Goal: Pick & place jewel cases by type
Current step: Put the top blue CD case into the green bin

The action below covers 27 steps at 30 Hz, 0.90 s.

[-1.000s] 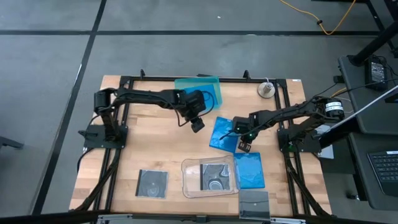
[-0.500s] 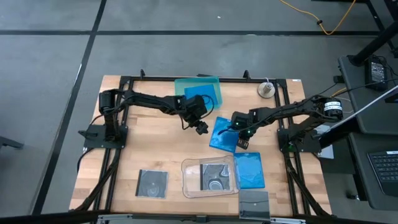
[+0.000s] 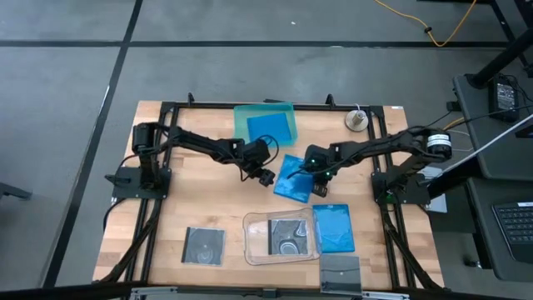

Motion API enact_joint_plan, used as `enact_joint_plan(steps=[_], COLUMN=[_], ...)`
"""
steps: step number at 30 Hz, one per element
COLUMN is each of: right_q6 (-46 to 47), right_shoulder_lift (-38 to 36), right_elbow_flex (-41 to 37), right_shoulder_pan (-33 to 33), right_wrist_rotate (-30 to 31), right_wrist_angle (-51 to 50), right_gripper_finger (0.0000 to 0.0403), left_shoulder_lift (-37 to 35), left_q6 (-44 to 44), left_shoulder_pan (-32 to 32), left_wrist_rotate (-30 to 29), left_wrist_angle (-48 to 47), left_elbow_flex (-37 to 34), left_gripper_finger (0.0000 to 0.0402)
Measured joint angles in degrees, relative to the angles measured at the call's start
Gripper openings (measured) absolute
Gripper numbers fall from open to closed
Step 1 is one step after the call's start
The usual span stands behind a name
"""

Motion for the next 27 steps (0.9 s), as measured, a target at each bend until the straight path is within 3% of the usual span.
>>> enact_joint_plan(steps=[8, 16, 27], right_q6=[-5.5, -7.0, -8.1], right_shoulder_lift=[3.9, 9.2, 9.4], right_elbow_flex=[4.4, 7.7, 7.7], right_shoulder_pan=[-3.2, -4.0, -5.2], right_wrist_rotate=[-0.8, -2.8, -4.0], right_wrist_angle=[4.2, 6.8, 9.0], right_gripper_finger=[0.0007, 0.0007, 0.0007], left_shoulder_lift=[-0.1, -0.2, -0.2], left_q6=[-6.1, -6.8, -11.8], left_shoulder_pan=[-1.4, 0.3, -1.0], left_wrist_rotate=[-7.2, -11.6, -15.8], left_wrist_angle=[2.7, 4.0, 4.8], left_elbow_flex=[-3.2, -3.7, -3.9], left_gripper_finger=[0.0229, 0.0229, 0.0229])
